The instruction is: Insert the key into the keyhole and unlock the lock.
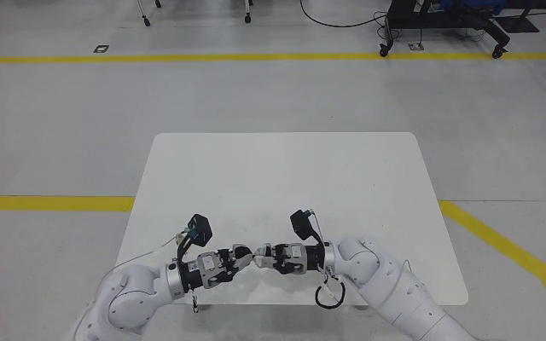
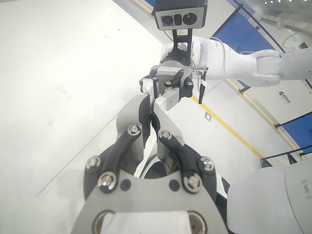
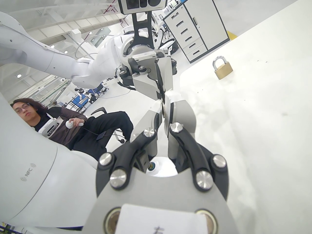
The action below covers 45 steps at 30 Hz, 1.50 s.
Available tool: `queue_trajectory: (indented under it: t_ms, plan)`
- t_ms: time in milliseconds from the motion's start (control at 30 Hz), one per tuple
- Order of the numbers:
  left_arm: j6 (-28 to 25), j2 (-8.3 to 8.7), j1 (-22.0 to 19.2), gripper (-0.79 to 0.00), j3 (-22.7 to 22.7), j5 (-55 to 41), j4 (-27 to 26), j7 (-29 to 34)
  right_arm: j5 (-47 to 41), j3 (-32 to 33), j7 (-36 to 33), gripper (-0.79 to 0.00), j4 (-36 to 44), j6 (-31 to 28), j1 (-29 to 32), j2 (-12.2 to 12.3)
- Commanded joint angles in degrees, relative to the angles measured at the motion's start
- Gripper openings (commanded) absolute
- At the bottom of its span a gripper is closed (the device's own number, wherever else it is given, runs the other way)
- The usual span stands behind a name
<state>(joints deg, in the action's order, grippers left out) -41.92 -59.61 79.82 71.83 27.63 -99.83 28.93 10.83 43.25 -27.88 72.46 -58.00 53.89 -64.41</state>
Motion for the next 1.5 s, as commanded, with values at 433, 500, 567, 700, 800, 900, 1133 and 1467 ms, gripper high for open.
queue_trajectory:
  t_ms: [433, 500, 567, 700, 800, 900, 1133, 1467]
  plan:
    - [-3.17, 1.61, 3.05, 0.000, 9.69, -3.88, 0.05, -2.30, 2.21, 13.39, 24.13, -0.785, 0.94, 0.00, 6.62, 2.06]
    - [-3.32, 2.10, 4.36, 0.000, 12.84, -3.66, -1.22, -1.80, 4.69, 17.02, 31.34, -0.785, 1.03, 0.00, 9.05, 2.37]
    - [-2.78, 2.57, 6.00, 0.000, 16.47, -2.74, -3.04, -1.44, 7.54, 19.08, 36.62, -0.785, 2.04, 0.00, 11.15, 2.50]
    - [-0.13, 3.09, 10.04, 0.000, 23.44, -1.90, -7.39, -3.33, 10.29, 20.69, 41.05, -0.785, 2.86, 0.00, 13.36, 2.76]
    - [-0.13, 3.09, 10.04, 0.000, 23.44, -1.90, -7.39, -3.33, 10.29, 20.69, 41.05, -0.785, 2.86, 0.00, 13.36, 2.76]
    - [-0.13, 3.09, 10.04, 0.000, 23.44, -1.90, -7.39, -3.33, 10.29, 20.69, 41.05, -0.785, 2.86, 0.00, 13.36, 2.76]
    - [12.76, 2.76, 13.19, 0.000, 23.38, 21.28, -14.23, -5.92, 10.29, 20.69, 41.05, -0.785, 2.86, 0.00, 13.36, 2.76]
    - [32.17, 2.23, 10.86, 0.000, 15.87, 36.94, -15.88, 16.83, 10.29, 20.69, 41.05, -0.785, 2.86, 0.00, 13.36, 2.76]
